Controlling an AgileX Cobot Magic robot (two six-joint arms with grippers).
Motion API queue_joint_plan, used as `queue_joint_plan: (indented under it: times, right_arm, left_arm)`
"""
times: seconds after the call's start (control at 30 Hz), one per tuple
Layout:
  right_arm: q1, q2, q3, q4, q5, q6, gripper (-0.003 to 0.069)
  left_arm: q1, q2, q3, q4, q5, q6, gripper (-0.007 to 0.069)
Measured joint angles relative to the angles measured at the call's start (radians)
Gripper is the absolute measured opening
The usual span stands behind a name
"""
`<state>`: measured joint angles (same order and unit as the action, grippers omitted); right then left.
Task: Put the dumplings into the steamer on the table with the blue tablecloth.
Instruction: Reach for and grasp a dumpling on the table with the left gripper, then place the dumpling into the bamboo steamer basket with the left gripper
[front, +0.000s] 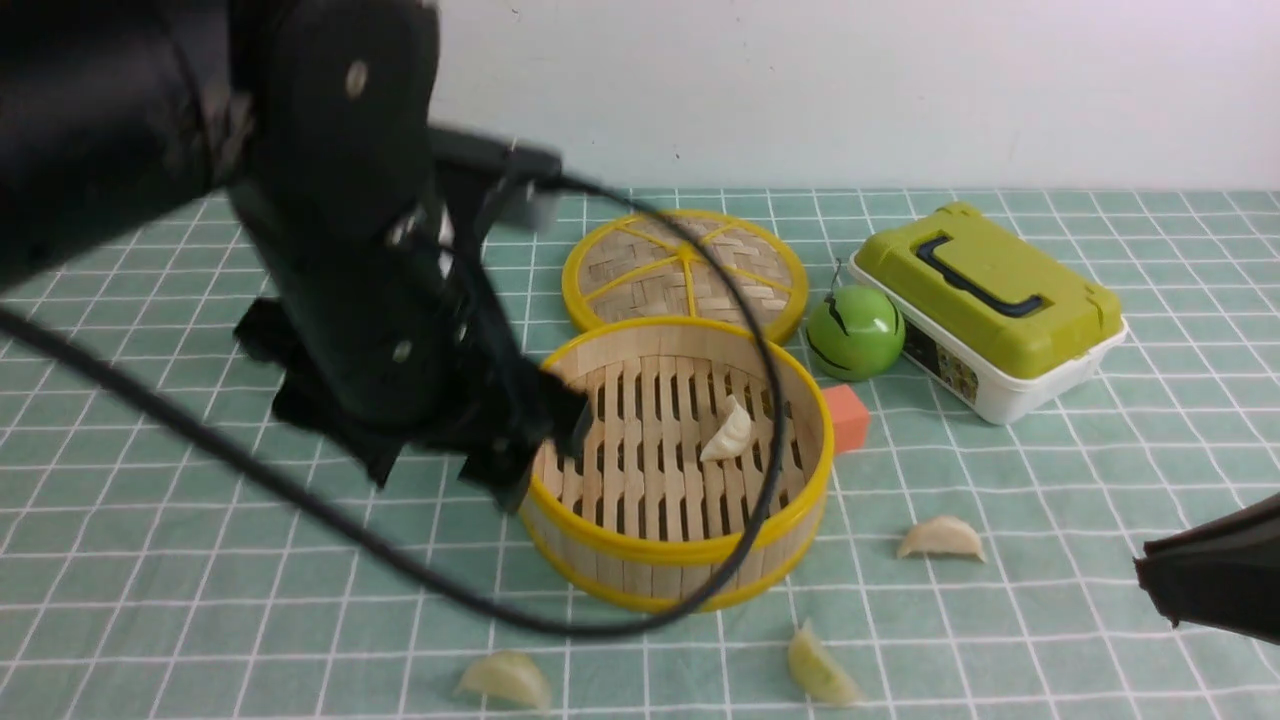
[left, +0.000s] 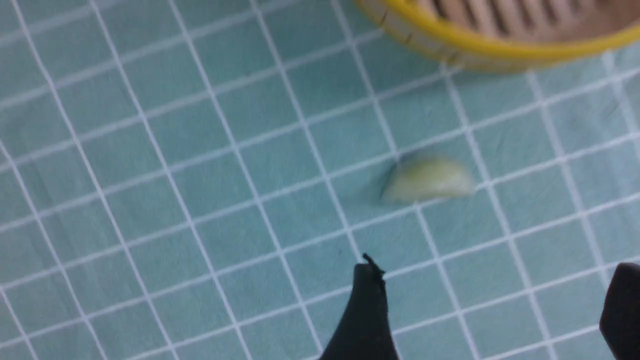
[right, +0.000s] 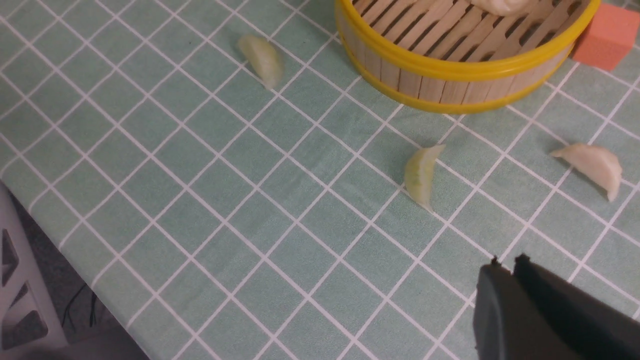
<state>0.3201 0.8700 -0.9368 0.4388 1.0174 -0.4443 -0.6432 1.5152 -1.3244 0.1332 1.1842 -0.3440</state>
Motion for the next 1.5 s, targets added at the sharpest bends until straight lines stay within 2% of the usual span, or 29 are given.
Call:
queue_joint_plan:
  times: [0.17, 0.2, 0.43, 0.67, 0.77, 0.83, 0.87, 0.9, 0.93, 0.97, 1.0, 1.03, 1.17, 1.3, 1.43, 1.5]
  right_arm:
    - [0.0, 0.0, 0.0, 0.009, 0.0, 0.0, 0.0039]
    - [0.0, 0.0, 0.0, 0.009, 0.001, 0.0, 0.0041]
    - [0.0, 0.0, 0.0, 0.014, 0.015, 0.0, 0.0042]
    - [0.0, 0.0, 0.0, 0.014, 0.038, 0.0, 0.0043]
    - [0.0, 0.0, 0.0, 0.014, 0.039, 0.0, 0.0043]
    - [0.0, 0.0, 0.0, 0.014, 0.04, 0.0, 0.0043]
    - [0.0, 0.0, 0.0, 0.014, 0.04, 0.0, 0.0043]
    - [0.0, 0.0, 0.0, 0.014, 0.04, 0.0, 0.0043]
    - [0.0, 0.0, 0.0, 0.014, 0.04, 0.0, 0.0043]
    - [0.0, 0.0, 0.0, 0.014, 0.04, 0.0, 0.0043]
    - [0.0, 0.0, 0.0, 0.014, 0.04, 0.0, 0.0046]
    - [0.0, 0.0, 0.0, 0.014, 0.04, 0.0, 0.0048]
    - [0.0, 0.0, 0.0, 0.014, 0.04, -0.001, 0.0052]
    - [0.0, 0.0, 0.0, 0.014, 0.04, -0.001, 0.0057]
    - [0.0, 0.0, 0.0, 0.014, 0.037, -0.001, 0.006]
    - [0.0, 0.0, 0.0, 0.014, 0.024, -0.003, 0.006]
  left_arm:
    - [0.0, -0.018, 0.207, 0.0, -0.151, 0.021, 0.0571]
    - [0.0, -0.008, 0.264, 0.0, -0.227, 0.067, 0.0571]
    - [0.0, 0.104, 0.307, -0.005, -0.417, 0.329, 0.0571]
    - [0.0, 0.238, 0.307, -0.005, -0.493, 0.414, 0.0569]
    - [0.0, 0.272, 0.305, -0.005, -0.511, 0.416, 0.0551]
    - [0.0, 0.278, 0.302, -0.007, -0.518, 0.406, 0.0484]
    - [0.0, 0.278, 0.302, -0.009, -0.518, 0.405, 0.0477]
    - [0.0, 0.278, 0.302, -0.014, -0.518, 0.395, 0.0433]
    - [0.0, 0.279, 0.302, -0.017, -0.519, 0.378, 0.0342]
    - [0.0, 0.279, 0.302, -0.017, -0.519, 0.376, 0.0329]
    - [0.0, 0.279, 0.302, -0.016, -0.522, 0.36, 0.0234]
    - [0.0, 0.28, 0.301, -0.014, -0.521, 0.344, 0.0185]
    - [0.0, 0.28, 0.298, -0.012, -0.509, 0.306, 0.0195]
    - [0.0, 0.255, 0.262, 0.001, -0.384, 0.234, 0.0195]
    - [0.0, 0.19, 0.151, 0.0, -0.3, 0.142, 0.0195]
    - [0.0, 0.156, 0.033, 0.0, -0.284, 0.07, 0.0195]
